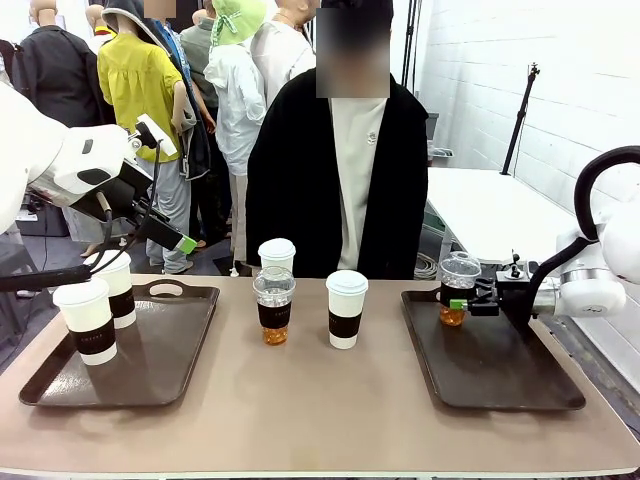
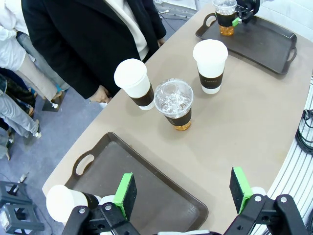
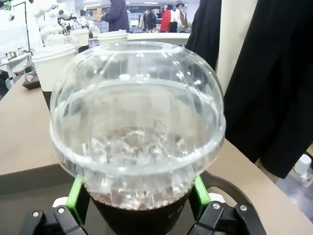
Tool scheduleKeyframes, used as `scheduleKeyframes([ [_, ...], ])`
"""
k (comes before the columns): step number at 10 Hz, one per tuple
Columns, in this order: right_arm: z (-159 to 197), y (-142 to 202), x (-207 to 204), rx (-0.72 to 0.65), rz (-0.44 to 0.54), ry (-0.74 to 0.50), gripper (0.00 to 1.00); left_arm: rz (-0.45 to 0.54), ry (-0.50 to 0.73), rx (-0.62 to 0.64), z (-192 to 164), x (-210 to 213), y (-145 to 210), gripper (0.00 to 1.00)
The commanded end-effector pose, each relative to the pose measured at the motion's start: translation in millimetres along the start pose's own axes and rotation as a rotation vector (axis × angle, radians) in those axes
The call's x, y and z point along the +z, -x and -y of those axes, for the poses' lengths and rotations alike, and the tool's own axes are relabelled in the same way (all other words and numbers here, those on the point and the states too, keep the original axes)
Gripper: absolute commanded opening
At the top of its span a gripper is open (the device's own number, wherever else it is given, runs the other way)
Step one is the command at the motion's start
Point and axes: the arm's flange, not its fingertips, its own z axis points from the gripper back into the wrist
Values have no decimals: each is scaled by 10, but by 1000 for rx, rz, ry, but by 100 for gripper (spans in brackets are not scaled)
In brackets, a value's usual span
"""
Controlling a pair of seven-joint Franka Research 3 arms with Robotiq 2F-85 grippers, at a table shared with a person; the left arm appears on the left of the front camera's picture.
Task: Distribute the coffee onto the tray.
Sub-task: Pick up one iced Americano and place it on the right Handle tray.
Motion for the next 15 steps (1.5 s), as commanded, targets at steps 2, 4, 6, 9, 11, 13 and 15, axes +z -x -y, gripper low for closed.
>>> scheduleKeyframes([
  [2,-114,-3,58,-35,17,15,100,1,2,2,-3,-9,4,100],
  [4,-250,25,147,-41,19,38,100,1,2,2,-3,-9,4,100],
  [6,-380,75,267,-45,30,68,100,1,2,2,-3,-9,4,100],
  [9,-551,153,434,-66,39,114,100,1,2,2,-3,-9,4,100],
  [11,-627,162,488,-69,44,139,100,1,2,2,-3,-9,4,100],
  [13,-739,24,446,-48,29,162,100,1,2,2,-3,-9,4,100],
  [15,-609,130,522,-77,30,114,100,1,2,2,-3,-9,4,100],
])
